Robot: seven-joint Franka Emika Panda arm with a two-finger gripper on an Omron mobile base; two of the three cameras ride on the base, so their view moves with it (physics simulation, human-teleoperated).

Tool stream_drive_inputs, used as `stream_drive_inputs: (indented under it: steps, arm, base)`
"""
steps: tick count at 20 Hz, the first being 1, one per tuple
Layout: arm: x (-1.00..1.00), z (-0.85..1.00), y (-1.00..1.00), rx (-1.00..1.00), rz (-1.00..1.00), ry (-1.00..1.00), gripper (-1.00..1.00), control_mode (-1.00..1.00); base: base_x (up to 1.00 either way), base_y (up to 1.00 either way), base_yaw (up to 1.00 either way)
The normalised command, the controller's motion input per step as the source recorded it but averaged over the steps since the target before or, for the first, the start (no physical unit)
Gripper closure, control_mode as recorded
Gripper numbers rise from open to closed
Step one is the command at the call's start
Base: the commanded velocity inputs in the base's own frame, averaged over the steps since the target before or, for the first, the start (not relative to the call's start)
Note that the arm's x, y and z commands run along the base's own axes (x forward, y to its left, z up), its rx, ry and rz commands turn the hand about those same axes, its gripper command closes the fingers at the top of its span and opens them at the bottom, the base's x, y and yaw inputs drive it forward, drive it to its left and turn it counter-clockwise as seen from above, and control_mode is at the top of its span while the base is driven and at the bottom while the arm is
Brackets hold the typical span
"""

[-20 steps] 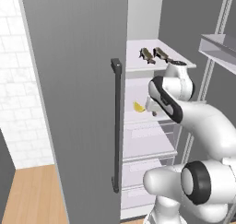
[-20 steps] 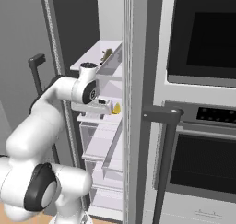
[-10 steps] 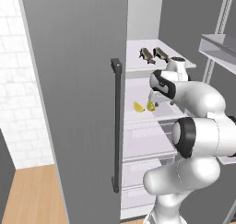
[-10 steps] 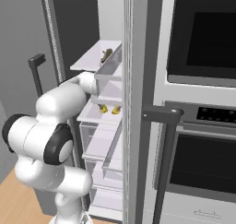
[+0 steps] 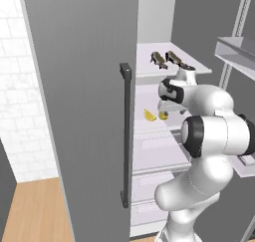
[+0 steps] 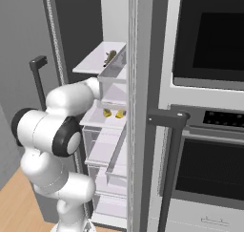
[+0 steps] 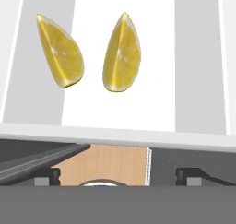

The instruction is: Place one lemon wedge and one fish in each tupperware on the nearby counter, to pack two identical lunches.

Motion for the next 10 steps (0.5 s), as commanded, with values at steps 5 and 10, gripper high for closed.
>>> stream_drive_inputs:
  steps: [5,10]
  arm:
    - [0.32,-0.18,0.00,0.00,0.00,-0.08,-1.00,-1.00]
    - [0.53,-0.07,0.00,0.00,0.00,-0.01,-1.00,-1.00]
  base:
    - [0.00,0.00,0.00]
    - [0.00,0.00,0.00]
